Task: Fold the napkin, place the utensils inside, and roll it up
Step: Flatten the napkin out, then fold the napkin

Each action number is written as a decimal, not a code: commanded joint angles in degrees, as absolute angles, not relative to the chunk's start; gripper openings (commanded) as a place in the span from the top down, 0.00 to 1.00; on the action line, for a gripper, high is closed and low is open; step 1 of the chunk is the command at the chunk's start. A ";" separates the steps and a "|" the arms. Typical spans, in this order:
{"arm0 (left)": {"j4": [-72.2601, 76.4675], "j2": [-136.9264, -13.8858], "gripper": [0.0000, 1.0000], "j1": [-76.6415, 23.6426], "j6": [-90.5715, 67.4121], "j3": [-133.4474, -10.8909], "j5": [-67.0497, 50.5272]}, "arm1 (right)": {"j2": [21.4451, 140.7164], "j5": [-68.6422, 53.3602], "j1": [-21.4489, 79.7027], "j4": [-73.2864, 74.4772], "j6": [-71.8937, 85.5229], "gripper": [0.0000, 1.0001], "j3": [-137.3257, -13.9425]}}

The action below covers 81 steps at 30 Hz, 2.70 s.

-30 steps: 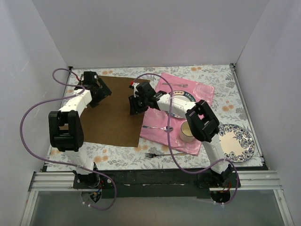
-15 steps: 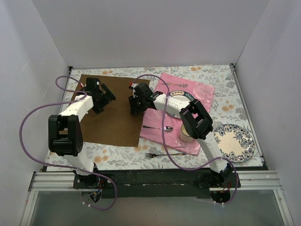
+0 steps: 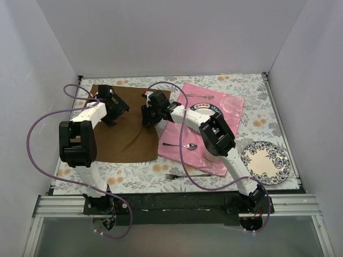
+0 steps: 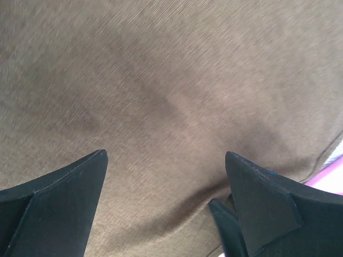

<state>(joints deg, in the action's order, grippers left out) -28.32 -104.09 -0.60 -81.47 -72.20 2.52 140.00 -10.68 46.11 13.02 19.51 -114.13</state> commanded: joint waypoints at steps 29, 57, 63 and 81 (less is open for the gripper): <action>-21.45 -128.75 0.34 11.68 -88.33 -93.78 -8.96 | 128.58 -16.08 45.70 17.66 16.43 0.47 -105.99; -22.41 -112.68 0.23 5.72 -82.62 -86.67 -9.05 | 140.72 -16.43 40.52 15.73 15.56 0.52 -114.52; -22.24 -105.05 0.22 1.85 -81.04 -80.17 -8.62 | 136.94 -17.23 40.60 19.32 14.33 0.50 -114.96; -31.43 -80.86 0.08 -2.46 -81.81 -58.53 -0.73 | 116.02 -19.69 48.07 17.23 15.56 0.43 -92.48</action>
<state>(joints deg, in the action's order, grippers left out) -25.69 -83.72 -3.16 -79.18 -58.43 -6.26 117.32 -19.03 43.24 18.63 15.68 -97.41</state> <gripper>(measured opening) 0.869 0.573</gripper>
